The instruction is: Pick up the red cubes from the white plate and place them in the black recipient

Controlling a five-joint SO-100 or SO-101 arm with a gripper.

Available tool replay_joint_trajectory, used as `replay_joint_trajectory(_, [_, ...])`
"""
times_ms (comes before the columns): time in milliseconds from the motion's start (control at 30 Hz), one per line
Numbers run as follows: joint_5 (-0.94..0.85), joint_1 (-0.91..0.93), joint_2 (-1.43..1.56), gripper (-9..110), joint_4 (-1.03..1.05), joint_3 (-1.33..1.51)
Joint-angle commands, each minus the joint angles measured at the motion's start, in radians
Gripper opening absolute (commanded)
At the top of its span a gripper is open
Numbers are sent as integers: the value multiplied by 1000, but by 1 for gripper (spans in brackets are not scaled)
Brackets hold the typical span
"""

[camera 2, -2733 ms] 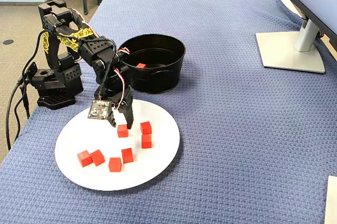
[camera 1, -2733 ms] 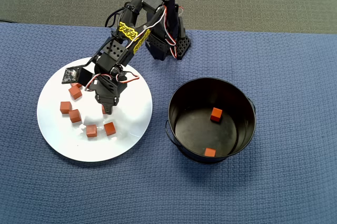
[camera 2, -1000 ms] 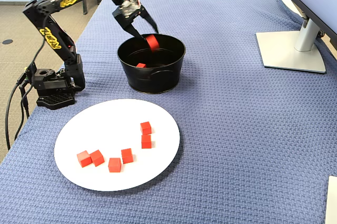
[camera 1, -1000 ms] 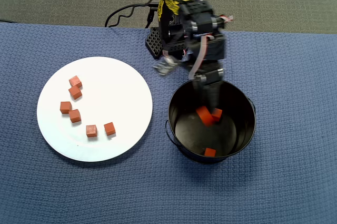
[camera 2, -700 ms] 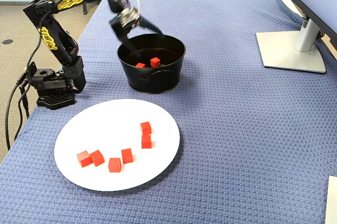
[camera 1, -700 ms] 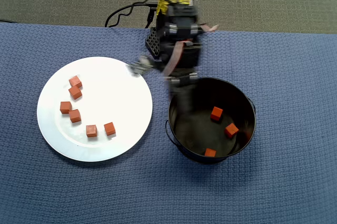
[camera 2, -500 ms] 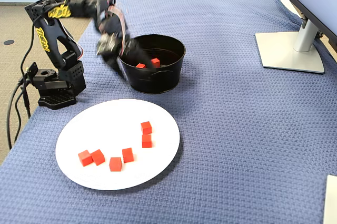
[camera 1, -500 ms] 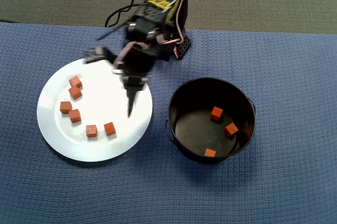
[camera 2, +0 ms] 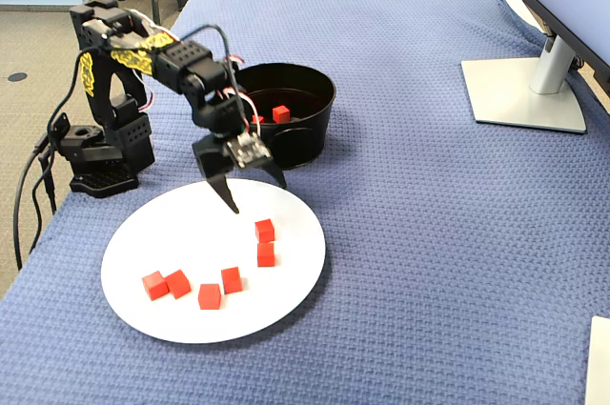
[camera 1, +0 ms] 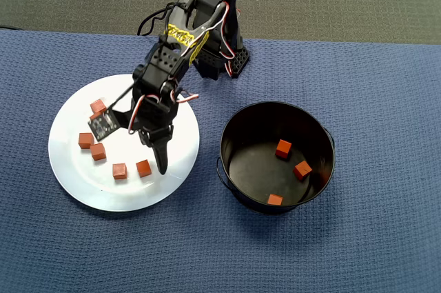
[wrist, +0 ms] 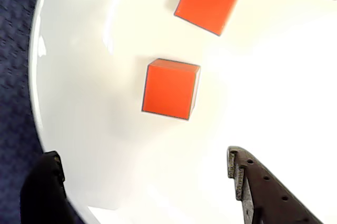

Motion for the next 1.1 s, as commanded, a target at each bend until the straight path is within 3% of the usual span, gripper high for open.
replay_joint_trajectory(0, [-34,2,-32,34,-64,-57])
replay_joint_trajectory(867, [74,3,-181,26,-164,-115])
replay_joint_trajectory(967, [89,0,-179,19,-176,-107])
replay_joint_trajectory(1033, [106,-3,-178,2,-183,-106])
replay_joint_trajectory(1067, [114,-3,-178,0,-181,-110])
